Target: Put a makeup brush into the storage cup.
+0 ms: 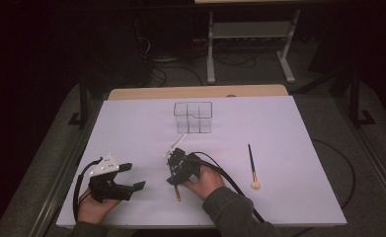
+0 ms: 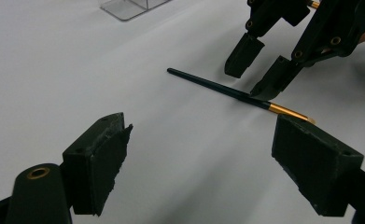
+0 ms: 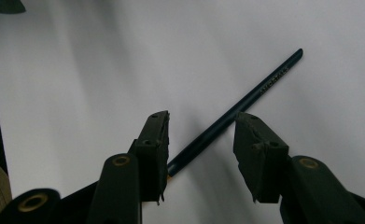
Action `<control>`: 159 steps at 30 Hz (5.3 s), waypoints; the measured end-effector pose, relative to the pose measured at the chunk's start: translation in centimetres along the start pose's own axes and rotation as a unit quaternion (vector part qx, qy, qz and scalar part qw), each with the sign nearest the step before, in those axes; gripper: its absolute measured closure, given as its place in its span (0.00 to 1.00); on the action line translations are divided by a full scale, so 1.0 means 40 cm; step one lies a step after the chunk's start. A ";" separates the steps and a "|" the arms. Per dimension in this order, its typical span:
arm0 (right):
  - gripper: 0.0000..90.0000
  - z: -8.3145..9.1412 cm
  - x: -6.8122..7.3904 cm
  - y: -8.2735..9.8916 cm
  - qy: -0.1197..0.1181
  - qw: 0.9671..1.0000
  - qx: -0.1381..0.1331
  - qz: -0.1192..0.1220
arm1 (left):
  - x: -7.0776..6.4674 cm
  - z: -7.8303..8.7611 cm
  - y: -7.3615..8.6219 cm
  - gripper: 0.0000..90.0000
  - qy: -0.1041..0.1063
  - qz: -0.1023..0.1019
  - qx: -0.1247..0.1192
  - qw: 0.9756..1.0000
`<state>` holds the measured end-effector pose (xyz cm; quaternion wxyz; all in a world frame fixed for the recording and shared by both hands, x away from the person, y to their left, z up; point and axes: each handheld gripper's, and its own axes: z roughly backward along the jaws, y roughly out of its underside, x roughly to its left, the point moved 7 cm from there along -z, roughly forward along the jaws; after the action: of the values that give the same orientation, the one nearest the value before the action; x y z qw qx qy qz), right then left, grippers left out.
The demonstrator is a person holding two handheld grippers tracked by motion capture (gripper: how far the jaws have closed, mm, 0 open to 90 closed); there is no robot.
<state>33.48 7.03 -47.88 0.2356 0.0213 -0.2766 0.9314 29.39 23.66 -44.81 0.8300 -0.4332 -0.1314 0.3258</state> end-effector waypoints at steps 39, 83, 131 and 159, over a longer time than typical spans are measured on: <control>0.84 -0.008 -0.021 0.024 0.029 0.999 0.038 0.012 | -0.001 -0.006 0.000 0.19 0.002 -0.002 0.003 1.000; 0.92 0.007 -0.037 0.031 -0.006 0.999 0.021 0.040 | -0.002 -0.005 -0.001 0.21 0.008 -0.007 0.002 1.000; 0.92 0.269 -0.082 0.104 -0.055 0.992 -0.039 0.105 | -0.081 -0.043 -0.147 0.30 0.094 -0.065 0.038 0.993; 0.92 0.366 -0.063 0.103 -0.069 0.983 -0.041 0.163 | -0.159 -0.078 -0.304 0.47 0.153 -0.136 0.102 0.974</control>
<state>32.53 -4.77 -38.00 0.0618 0.0301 -0.3300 0.9415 31.36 12.51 -36.46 0.9165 -0.3694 -0.0270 0.1512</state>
